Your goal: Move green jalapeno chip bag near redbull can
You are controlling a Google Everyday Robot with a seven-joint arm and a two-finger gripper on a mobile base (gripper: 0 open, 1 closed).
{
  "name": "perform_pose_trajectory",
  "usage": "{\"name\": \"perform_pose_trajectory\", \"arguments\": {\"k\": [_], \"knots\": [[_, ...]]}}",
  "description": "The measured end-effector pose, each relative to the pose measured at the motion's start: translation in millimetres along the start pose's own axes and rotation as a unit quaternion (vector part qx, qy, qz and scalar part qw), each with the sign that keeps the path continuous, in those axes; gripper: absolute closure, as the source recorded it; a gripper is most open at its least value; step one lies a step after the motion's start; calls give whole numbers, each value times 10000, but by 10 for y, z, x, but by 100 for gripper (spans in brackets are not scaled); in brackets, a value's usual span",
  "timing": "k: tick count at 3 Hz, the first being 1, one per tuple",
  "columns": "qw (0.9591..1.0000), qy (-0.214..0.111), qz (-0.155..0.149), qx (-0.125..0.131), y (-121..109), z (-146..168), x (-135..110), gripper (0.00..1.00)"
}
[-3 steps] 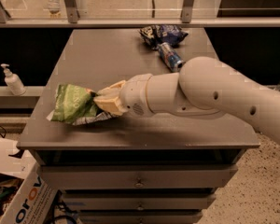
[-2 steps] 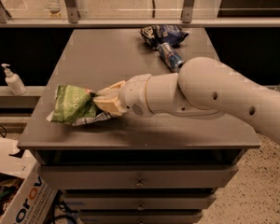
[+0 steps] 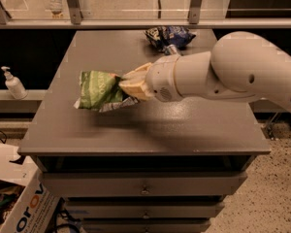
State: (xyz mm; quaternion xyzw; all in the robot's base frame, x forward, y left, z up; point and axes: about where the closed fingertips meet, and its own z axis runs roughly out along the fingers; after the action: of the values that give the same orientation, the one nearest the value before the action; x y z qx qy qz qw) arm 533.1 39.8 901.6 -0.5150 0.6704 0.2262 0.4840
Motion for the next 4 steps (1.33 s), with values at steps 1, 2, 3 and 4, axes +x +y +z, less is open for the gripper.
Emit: {"name": "perform_pose_trajectory", "arguments": {"k": [1, 2, 3, 4], "knots": [[9990, 305, -161, 282, -311, -252, 112, 100], [9961, 711, -169, 498, -525, -501, 383, 100], [9925, 1023, -140, 661, -632, -735, 621, 100], [9877, 1255, -86, 930, -781, -1041, 793, 100]]}}
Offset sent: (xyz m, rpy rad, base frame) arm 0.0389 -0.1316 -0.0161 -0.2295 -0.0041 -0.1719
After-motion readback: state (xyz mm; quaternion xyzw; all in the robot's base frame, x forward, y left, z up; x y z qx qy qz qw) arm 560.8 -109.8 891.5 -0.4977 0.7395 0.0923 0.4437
